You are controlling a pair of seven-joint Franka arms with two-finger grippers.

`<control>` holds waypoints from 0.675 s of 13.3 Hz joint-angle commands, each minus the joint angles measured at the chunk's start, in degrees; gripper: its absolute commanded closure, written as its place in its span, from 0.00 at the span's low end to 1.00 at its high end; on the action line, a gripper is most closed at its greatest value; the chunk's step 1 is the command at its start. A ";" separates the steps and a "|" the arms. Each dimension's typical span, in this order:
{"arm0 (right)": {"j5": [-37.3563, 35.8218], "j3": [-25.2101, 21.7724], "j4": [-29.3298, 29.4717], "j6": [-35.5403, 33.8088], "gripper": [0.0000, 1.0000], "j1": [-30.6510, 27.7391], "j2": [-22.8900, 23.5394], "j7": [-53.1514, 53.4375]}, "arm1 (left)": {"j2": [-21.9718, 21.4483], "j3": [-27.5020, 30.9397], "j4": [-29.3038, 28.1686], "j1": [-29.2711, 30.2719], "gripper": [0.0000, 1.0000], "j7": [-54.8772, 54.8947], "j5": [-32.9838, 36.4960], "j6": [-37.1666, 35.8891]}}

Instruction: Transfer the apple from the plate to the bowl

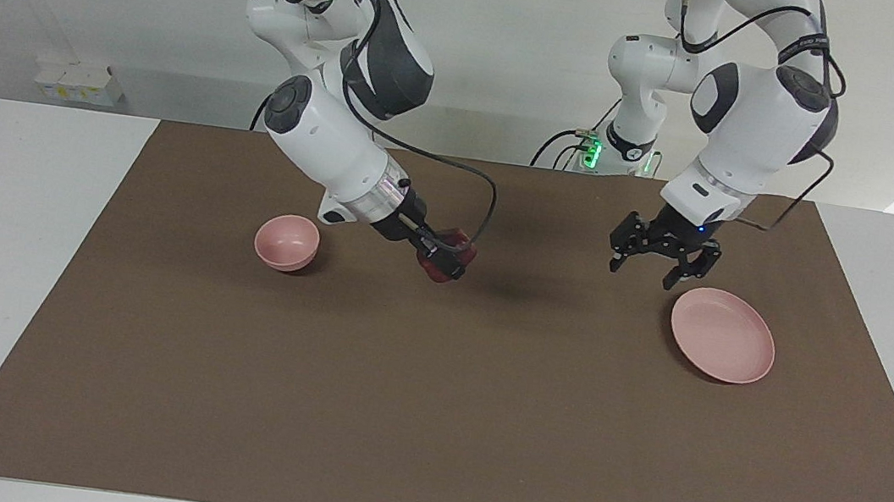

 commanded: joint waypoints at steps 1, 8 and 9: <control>-7.23 0.30 0.61 -2.40 0.73 -1.23 -1.14 -8.22 | 1.47 -0.24 11.00 1.02 0.00 0.39 2.77 -11.66; -28.67 0.21 -1.84 -6.98 0.74 -3.95 -3.51 -32.13 | 0.24 3.97 21.23 0.85 0.00 1.62 2.95 -30.59; -31.49 0.21 -4.29 -6.89 0.74 -4.74 -4.74 -34.68 | -1.59 4.42 20.97 0.94 0.00 1.80 2.51 -31.04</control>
